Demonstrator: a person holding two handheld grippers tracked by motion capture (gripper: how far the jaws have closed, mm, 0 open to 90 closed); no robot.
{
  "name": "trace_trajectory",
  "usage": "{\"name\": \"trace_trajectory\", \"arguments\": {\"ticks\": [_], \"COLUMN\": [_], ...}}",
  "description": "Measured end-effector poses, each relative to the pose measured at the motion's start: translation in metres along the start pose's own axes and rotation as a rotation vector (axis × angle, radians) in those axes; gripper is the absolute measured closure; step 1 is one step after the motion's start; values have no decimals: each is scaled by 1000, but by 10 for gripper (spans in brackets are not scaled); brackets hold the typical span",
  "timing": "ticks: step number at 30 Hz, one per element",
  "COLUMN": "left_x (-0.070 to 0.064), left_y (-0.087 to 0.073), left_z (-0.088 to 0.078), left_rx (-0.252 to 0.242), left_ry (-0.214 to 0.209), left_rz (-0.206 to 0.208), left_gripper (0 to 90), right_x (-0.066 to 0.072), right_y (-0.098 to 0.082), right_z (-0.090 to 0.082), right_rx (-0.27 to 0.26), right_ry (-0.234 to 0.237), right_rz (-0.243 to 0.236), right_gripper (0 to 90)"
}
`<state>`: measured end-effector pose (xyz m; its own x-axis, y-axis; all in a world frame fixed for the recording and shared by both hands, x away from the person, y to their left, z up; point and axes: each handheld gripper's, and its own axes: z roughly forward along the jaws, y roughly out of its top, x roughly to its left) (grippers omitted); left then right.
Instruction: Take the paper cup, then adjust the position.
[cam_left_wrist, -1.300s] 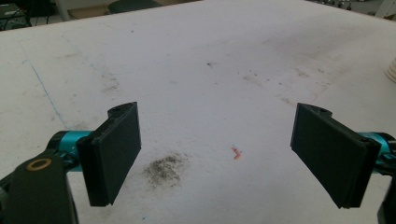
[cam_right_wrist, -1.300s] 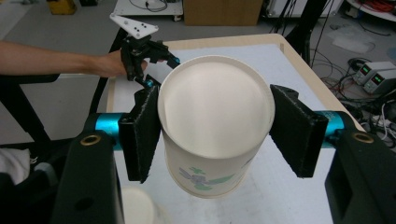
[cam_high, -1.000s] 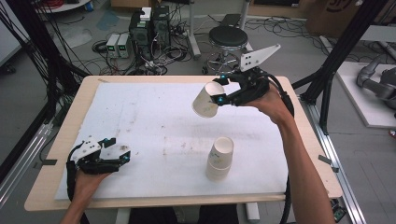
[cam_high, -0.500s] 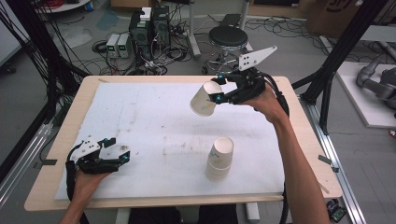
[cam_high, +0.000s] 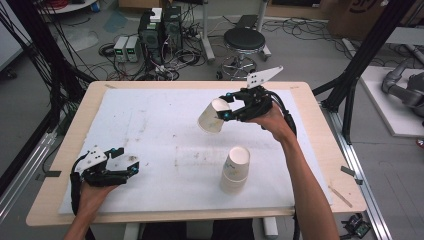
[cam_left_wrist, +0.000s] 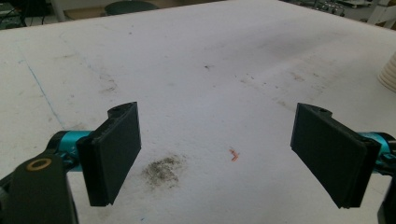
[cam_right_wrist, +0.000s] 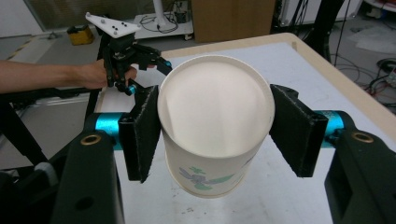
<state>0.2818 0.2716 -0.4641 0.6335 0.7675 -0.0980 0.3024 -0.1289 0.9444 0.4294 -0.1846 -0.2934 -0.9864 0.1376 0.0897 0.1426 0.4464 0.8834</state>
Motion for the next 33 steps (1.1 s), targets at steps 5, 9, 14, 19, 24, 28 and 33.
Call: {"name": "trace_trajectory", "arguments": {"ticks": [5, 9, 14, 19, 24, 28, 33], "left_x": [0, 0, 0, 0, -1, 0, 0], "left_y": [0, 0, 0, 0, 0, 0, 0], "left_z": [0, 0, 0, 0, 0, -1, -1], "left_rx": [3, 2, 1, -3, -2, -5, -6], "left_ry": [-1, -1, -1, -1, 3, 0, 1], "left_rz": [-1, 1, -3, -3, 7, 5, 3], "left_gripper": [161, 161, 161, 161, 161, 161, 161], "right_x": [-2, -4, -5, -5, -5, -4, -3], "right_y": [-2, -4, -5, -5, -5, -4, -3], "right_z": [10, 15, 18, 20, 18, 15, 15], "right_rx": [2, 7, 20, 25, 22, 20, 21], "right_ry": [11, 19, 11, 19, 12, 8, 9], "right_rz": [3, 10, 4, -2, -11, -17, -20], "right_gripper": [375, 375, 375, 375, 375, 374, 374]}}
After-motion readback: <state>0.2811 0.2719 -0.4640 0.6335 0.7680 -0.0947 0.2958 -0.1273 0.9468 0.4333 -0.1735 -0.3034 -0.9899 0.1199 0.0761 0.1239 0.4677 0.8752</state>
